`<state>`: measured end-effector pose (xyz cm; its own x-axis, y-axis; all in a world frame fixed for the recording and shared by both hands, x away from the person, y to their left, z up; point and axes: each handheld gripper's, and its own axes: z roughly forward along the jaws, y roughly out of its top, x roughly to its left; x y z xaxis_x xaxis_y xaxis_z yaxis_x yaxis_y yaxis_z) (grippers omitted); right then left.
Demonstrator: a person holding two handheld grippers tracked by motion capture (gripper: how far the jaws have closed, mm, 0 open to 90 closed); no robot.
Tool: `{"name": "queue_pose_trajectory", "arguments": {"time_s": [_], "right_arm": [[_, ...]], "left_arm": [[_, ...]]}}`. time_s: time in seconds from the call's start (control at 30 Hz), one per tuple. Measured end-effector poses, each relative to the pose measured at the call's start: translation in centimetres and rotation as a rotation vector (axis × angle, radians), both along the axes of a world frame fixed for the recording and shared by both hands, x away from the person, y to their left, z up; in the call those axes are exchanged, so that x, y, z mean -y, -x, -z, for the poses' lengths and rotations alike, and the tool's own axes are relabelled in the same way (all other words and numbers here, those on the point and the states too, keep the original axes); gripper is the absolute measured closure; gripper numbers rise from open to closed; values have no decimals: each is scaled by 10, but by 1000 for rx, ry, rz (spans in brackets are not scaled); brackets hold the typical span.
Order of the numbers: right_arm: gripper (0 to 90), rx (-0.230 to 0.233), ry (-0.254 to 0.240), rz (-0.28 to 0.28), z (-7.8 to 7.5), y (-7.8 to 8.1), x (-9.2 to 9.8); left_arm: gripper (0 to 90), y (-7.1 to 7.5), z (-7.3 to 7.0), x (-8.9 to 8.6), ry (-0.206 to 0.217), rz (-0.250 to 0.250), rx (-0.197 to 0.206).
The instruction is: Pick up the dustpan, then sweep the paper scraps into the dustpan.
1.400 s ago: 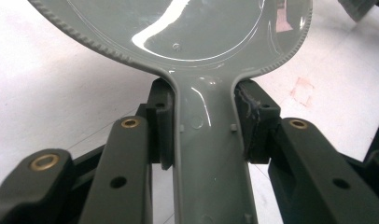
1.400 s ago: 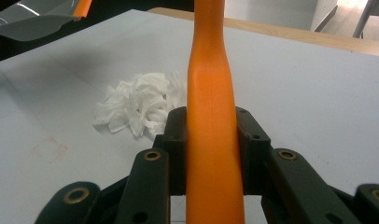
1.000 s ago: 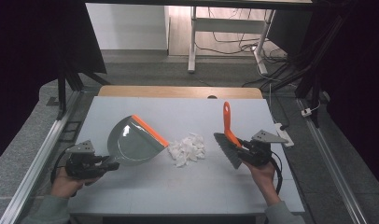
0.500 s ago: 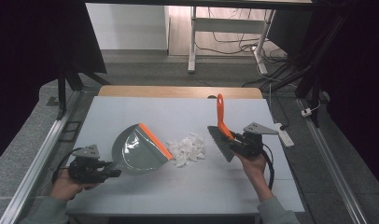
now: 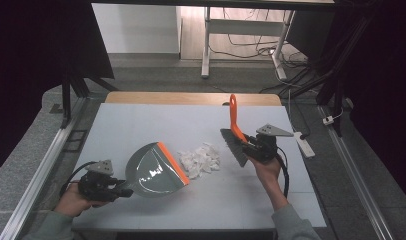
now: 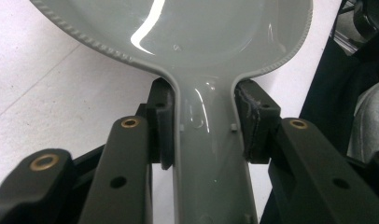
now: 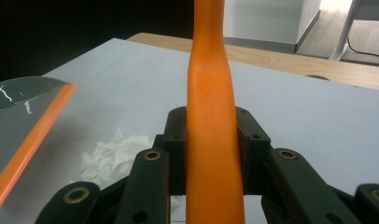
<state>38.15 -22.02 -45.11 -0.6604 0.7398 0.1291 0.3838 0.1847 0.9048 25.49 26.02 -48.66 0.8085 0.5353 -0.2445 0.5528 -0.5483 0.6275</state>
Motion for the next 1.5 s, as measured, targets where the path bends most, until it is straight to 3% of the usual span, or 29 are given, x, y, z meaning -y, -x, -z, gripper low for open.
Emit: {"name": "queue_pose_trajectory", "arguments": {"time_s": [0.27,0.97,1.17,1.5], "right_arm": [[701,-2,25,-7,2,-7,-9],[701,-22,76,-3,11,-27,-28],[701,-23,120,-4,15,-31,-35],[701,-23,146,-3,18,-41,-45]], "left_arm": [[612,-1,4,4,-19,24,-17],[612,-5,14,11,-32,23,-72],[612,-6,17,15,-45,25,-79],[611,-12,22,21,-62,25,-97]]}}
